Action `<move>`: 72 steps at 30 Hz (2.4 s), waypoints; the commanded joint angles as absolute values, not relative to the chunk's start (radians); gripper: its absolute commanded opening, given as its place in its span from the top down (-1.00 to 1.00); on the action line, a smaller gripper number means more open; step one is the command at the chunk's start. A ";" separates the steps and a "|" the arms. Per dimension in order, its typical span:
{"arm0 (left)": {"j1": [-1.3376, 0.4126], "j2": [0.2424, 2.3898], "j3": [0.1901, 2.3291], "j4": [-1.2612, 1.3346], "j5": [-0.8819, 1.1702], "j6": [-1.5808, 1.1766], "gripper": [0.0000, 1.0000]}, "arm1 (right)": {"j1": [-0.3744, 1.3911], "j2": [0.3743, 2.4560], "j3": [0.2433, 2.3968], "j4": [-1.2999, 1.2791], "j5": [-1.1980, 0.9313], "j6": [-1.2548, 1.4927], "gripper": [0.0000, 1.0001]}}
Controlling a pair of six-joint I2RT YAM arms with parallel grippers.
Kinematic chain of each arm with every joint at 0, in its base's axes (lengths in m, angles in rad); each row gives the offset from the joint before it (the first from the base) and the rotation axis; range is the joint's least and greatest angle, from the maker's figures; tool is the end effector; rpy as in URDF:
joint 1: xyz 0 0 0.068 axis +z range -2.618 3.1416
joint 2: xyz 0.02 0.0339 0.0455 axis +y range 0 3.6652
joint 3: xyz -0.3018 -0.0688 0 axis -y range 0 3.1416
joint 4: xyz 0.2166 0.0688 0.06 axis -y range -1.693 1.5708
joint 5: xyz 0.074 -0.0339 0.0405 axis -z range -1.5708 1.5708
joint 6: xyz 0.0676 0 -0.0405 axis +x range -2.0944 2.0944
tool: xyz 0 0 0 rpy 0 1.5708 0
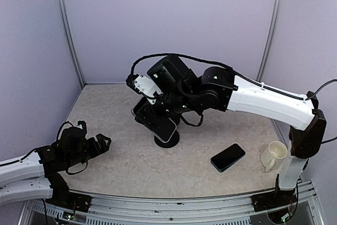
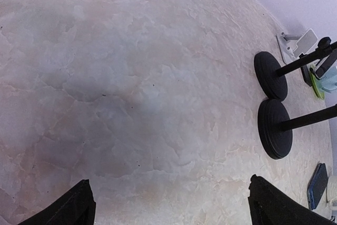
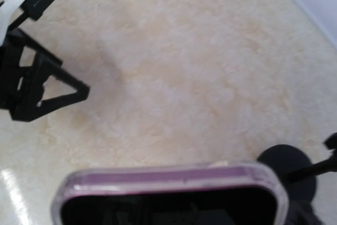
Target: Place the phone on the phone stand
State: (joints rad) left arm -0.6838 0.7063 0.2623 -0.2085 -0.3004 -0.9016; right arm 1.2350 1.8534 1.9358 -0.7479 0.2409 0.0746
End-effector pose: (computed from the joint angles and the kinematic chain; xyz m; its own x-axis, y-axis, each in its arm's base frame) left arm 0.1071 -0.0615 0.1864 -0.6223 -0.4593 -0.6338 -0.1079 0.8523 -0.5117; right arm 0.1553 0.3959 0.3947 -0.2666 -0.5443 -0.7954 -0.8375 0.5393 -0.0883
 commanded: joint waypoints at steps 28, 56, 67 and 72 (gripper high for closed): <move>-0.678 0.747 0.256 -0.114 -0.253 -0.893 -0.97 | 0.881 1.576 1.753 -0.364 0.515 0.084 0.21; -0.680 0.890 0.360 0.034 -0.269 -0.649 -0.98 | 0.618 1.714 1.460 0.139 0.502 0.174 0.24; -0.679 0.932 0.319 0.236 -0.254 -0.476 -0.97 | 0.558 1.849 1.459 0.276 0.503 0.212 0.24; -0.678 0.939 0.243 0.382 -0.221 -0.436 -0.98 | 0.548 1.915 1.458 0.374 0.519 0.190 0.24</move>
State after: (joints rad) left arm -0.6838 0.9302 0.3027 0.2367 -0.2459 -0.5026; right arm 0.5587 1.8820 1.4475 0.2058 0.4931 0.1928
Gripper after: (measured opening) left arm 0.988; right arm 0.766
